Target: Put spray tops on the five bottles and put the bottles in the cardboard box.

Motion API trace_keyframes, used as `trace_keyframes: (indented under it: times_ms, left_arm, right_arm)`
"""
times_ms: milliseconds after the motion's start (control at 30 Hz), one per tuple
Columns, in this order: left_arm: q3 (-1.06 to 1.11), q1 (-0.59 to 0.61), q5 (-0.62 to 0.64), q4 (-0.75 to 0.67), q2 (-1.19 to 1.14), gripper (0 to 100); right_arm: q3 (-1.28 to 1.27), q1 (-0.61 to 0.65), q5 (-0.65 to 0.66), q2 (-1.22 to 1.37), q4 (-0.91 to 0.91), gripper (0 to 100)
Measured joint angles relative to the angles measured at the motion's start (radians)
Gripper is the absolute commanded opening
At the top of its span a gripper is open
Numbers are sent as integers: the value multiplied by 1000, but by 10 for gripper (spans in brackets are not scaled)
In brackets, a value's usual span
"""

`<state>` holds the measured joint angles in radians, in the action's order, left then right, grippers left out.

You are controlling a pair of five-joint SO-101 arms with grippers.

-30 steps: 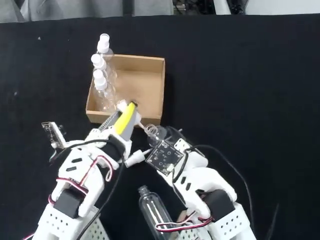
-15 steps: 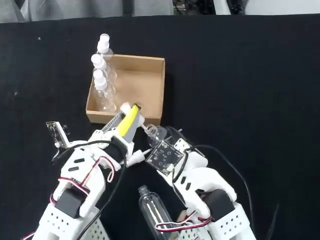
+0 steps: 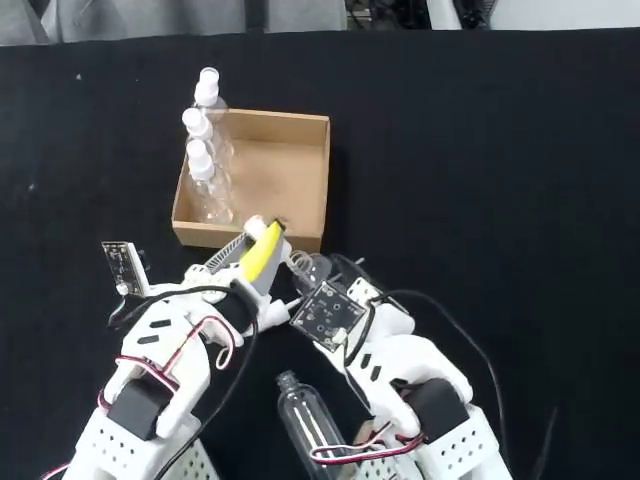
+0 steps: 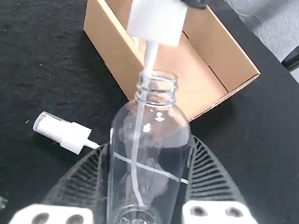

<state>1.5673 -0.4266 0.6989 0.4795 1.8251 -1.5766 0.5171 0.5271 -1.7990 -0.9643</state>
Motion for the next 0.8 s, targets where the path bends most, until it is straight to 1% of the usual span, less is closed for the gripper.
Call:
trace_keyframes:
  times_ms: [167,300,367,533,700,800]
  left_arm:
    - [-2,-3,0,0,0,48]
    - [-2,-5,-2,0,0,179]
    - [-2,-3,-2,5,0,228]
    - [-2,-8,-3,61,-9,215]
    - [-14,-15,-2,64,-9,213]
    - [-43,-9,26,69,-9,213]
  right_arm:
    - [0,8,-31,0,0,109]
    - [0,9,-35,0,0,109]
    - [0,5,-37,0,0,109]
    - [0,5,-40,0,0,109]
    - [0,5,-40,0,0,109]
    - [0,5,-41,0,0,109]
